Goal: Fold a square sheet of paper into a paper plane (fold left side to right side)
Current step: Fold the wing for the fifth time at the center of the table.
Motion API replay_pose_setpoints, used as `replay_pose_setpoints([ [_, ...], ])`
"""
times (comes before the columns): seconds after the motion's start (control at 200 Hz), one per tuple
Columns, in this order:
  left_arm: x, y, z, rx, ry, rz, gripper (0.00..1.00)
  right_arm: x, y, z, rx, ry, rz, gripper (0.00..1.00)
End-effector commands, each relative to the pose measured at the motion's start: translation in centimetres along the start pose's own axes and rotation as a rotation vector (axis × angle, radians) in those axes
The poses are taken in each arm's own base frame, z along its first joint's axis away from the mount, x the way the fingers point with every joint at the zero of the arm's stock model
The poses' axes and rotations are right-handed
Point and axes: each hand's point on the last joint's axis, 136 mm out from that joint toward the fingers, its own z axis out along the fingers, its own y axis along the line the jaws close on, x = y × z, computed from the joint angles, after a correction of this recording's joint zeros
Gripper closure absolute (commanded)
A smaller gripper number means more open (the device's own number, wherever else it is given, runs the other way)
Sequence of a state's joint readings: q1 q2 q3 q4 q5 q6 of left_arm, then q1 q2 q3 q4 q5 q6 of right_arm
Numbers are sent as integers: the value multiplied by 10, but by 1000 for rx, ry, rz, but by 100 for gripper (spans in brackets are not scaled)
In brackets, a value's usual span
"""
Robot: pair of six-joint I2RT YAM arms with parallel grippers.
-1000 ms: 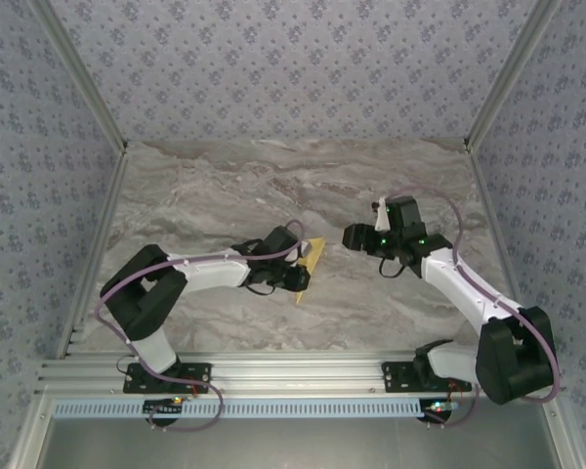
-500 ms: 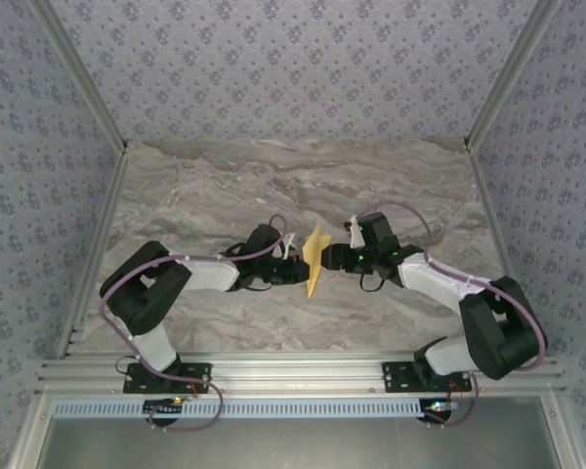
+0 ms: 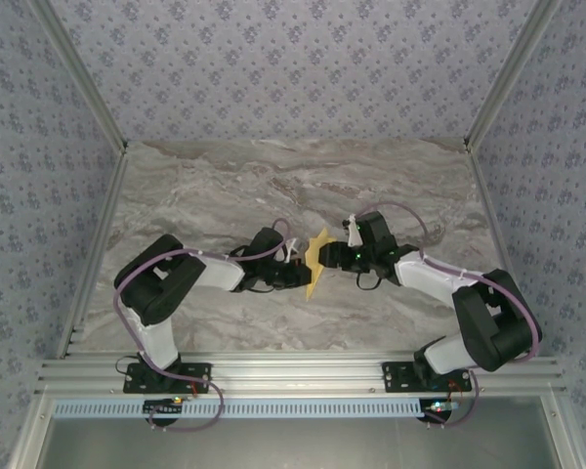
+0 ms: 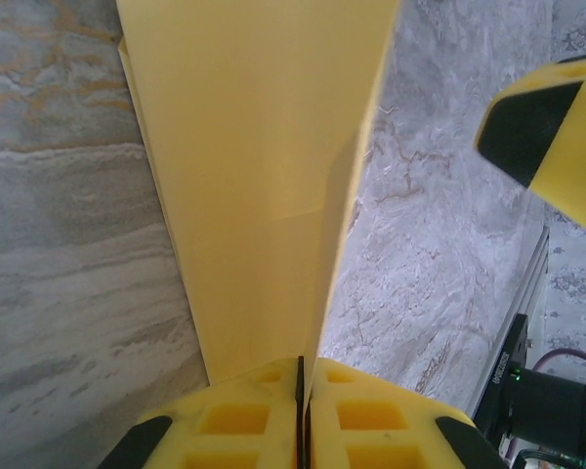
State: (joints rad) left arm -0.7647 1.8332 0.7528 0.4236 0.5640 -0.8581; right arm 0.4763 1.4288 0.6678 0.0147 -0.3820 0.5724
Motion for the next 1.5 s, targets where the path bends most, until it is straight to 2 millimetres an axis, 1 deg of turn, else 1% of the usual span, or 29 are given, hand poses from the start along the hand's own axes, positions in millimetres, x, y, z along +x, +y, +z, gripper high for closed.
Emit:
replay_pose_setpoints([
  [0.0, -8, -12, 5, 48, 2, 16, 91, 2, -8, 1, 10, 2, 39, 39],
  [0.155, -7, -16, 12, 63, 26, 18, 90, 4, -13, 4, 20, 12, 58, 39],
  [0.265, -7, -15, 12, 61, 26, 16, 91, 4, -14, 7, 21, 12, 72, 40],
  [0.32, -7, -16, 12, 63, 26, 18, 90, 3, -15, 8, 25, 12, 74, 42],
  [0.41, -8, -18, 12, 66, 25, 17, 90, 5, -17, 13, 29, 24, 78, 43],
  [0.44, -9, -18, 12, 67, 24, 18, 90, 5, -18, 14, 26, 25, 105, 43],
  [0.615, -8, -19, 14, 67, 30, 19, 90, 1, -11, 23, -4, 19, 114, 44],
  [0.794, -8, -19, 15, 67, 35, 21, 90, -1, -14, 33, 11, 34, 130, 47],
  [1.014, -7, -18, 17, 69, 45, 21, 90, 0, -21, 41, 45, 45, 169, 49],
  [1.199, -7, -17, 21, 71, 53, 18, 89, 2, -29, 41, 86, 49, 185, 49],
  [1.494, -9, -24, 18, 91, 42, 34, 81, 18, -52, 44, 216, 126, 231, 51],
])
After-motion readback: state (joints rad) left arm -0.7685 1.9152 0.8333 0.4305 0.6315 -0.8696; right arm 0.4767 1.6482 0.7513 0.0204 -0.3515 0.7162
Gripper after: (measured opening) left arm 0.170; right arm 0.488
